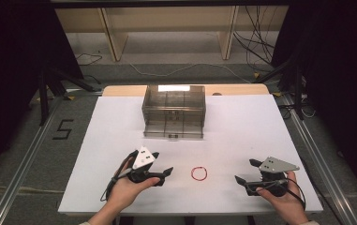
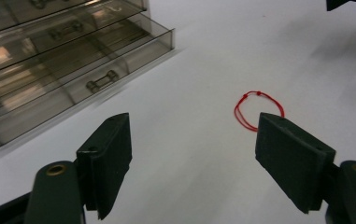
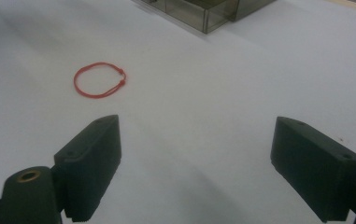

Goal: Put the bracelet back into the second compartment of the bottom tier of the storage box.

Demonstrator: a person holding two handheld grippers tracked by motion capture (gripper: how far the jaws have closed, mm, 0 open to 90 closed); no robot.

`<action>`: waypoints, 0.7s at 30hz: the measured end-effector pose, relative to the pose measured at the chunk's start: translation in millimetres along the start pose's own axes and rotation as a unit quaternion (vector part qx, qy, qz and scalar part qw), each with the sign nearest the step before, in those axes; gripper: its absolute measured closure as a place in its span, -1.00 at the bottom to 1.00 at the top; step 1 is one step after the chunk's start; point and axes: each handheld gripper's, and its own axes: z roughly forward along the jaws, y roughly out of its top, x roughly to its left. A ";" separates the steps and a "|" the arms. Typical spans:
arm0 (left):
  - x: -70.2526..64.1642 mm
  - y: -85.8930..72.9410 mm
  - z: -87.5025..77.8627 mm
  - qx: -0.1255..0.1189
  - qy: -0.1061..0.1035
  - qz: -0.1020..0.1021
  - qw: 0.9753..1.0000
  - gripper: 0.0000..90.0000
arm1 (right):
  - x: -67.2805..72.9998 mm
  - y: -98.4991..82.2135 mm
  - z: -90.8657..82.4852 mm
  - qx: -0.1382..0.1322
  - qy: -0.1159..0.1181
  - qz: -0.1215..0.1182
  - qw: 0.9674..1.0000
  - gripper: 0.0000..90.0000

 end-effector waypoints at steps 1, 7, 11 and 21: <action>-1.7 1.6 2.6 0.001 -0.003 0.002 1.000 -0.37 | -0.1 0.0 0.1 0.000 0.000 0.000 1.000 -0.62; -18.1 14.8 28.3 0.024 -0.031 0.035 0.999 -0.29 | 0.4 0.0 0.4 0.002 0.001 0.000 1.000 -0.62; -24.7 21.0 43.1 0.042 -0.047 0.053 0.997 -0.26 | 0.8 -0.2 0.2 0.003 0.001 0.001 1.000 -0.62; -32.3 30.9 73.0 0.060 -0.050 0.066 0.995 -0.17 | 0.6 -0.8 -0.2 0.004 0.002 0.000 1.000 -0.62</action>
